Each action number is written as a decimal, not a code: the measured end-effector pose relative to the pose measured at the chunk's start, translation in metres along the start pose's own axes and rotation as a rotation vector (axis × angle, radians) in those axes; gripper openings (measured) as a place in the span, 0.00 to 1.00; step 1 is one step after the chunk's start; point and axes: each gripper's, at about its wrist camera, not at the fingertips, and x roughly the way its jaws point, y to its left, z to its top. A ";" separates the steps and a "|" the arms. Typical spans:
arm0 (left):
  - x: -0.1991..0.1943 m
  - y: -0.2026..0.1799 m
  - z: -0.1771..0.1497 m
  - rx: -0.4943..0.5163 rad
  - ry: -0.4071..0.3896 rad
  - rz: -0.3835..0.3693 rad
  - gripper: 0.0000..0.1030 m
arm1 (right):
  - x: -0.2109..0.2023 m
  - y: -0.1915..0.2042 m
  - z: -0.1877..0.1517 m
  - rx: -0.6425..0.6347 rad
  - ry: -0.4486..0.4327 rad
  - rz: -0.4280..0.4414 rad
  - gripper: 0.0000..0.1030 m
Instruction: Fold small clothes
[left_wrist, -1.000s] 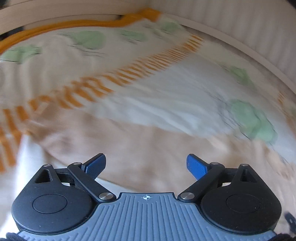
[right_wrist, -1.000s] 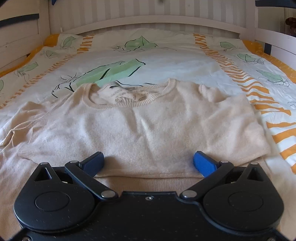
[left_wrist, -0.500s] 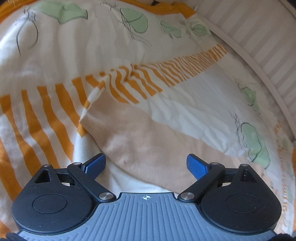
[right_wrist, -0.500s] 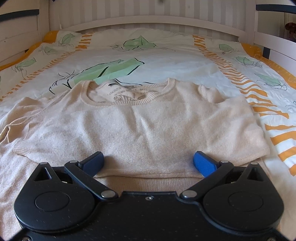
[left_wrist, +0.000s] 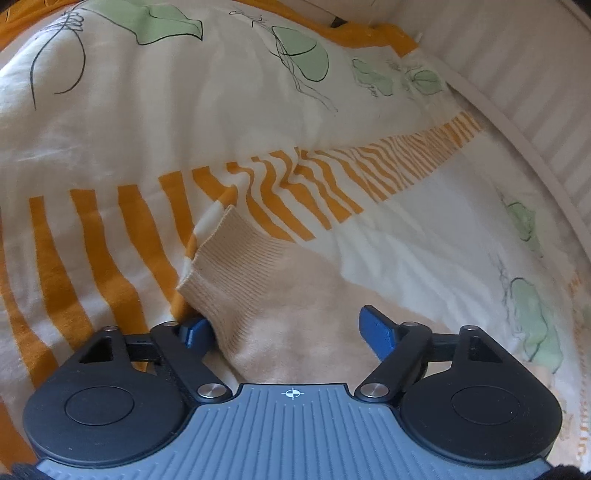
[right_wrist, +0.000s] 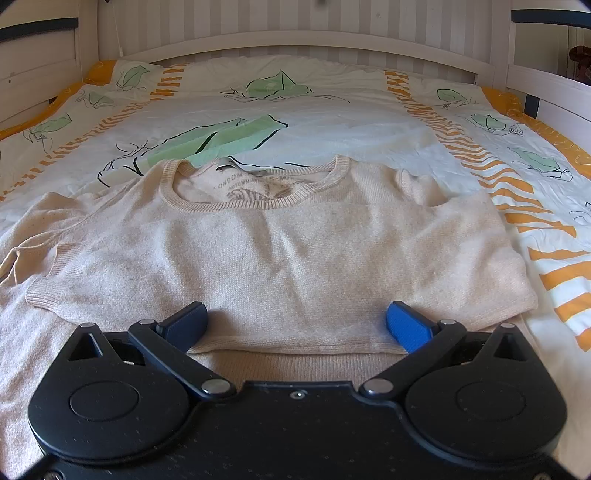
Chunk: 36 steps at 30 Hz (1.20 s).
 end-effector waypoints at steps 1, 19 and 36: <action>-0.001 -0.002 0.000 0.014 0.003 0.011 0.72 | 0.000 0.000 0.000 0.000 0.000 0.000 1.00; -0.121 -0.135 0.006 0.268 -0.209 -0.164 0.04 | -0.001 -0.005 0.000 0.032 -0.009 0.026 1.00; -0.118 -0.417 -0.160 0.632 -0.024 -0.671 0.04 | -0.043 -0.066 0.003 0.250 -0.036 0.083 1.00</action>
